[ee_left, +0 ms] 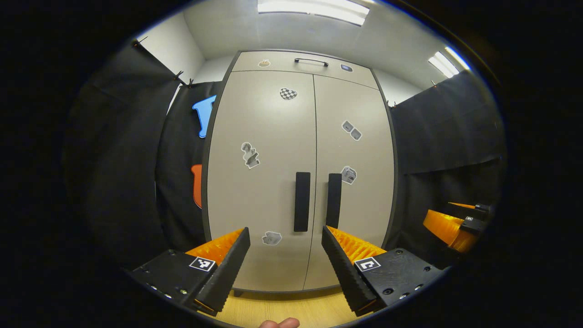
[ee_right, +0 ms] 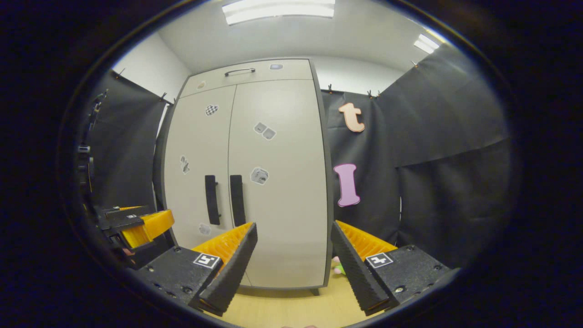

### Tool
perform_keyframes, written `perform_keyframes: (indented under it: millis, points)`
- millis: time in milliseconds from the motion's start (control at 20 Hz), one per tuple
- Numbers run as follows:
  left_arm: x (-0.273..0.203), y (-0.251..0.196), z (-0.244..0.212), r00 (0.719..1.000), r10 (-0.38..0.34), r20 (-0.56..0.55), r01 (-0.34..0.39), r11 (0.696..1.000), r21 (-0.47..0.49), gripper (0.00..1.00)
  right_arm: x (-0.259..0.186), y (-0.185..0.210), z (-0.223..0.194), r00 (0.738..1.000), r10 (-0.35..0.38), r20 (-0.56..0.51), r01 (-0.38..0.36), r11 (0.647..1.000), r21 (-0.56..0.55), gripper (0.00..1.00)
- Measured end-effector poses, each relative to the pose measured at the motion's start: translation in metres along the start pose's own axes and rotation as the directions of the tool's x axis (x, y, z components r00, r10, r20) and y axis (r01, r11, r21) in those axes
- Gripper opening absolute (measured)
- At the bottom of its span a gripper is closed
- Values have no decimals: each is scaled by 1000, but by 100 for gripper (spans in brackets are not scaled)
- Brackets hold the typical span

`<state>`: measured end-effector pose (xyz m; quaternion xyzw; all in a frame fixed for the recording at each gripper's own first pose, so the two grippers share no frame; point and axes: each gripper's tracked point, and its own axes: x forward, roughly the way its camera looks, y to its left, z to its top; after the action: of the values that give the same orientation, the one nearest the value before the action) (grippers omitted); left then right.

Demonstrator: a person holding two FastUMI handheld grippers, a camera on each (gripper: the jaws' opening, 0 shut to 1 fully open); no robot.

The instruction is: Open the right door of the double-door shoe cabinet with the right hand, and open the left door with the left hand.

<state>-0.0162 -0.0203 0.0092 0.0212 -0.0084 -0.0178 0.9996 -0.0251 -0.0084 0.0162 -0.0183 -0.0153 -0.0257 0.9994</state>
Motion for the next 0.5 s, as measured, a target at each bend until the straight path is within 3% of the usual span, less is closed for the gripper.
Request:
perform_keyframes:
  millis: [200,500]
  points:
    - [-13,5,-3,1000,-5,-4,5,1000,11,95,34,16,4,1000,3,16,-3,999,-41,99]
    - [-33,20,-19,999,12,-34,-12,1000,17,95,101,73,-13,991,114,-71,-114,993,3,100]
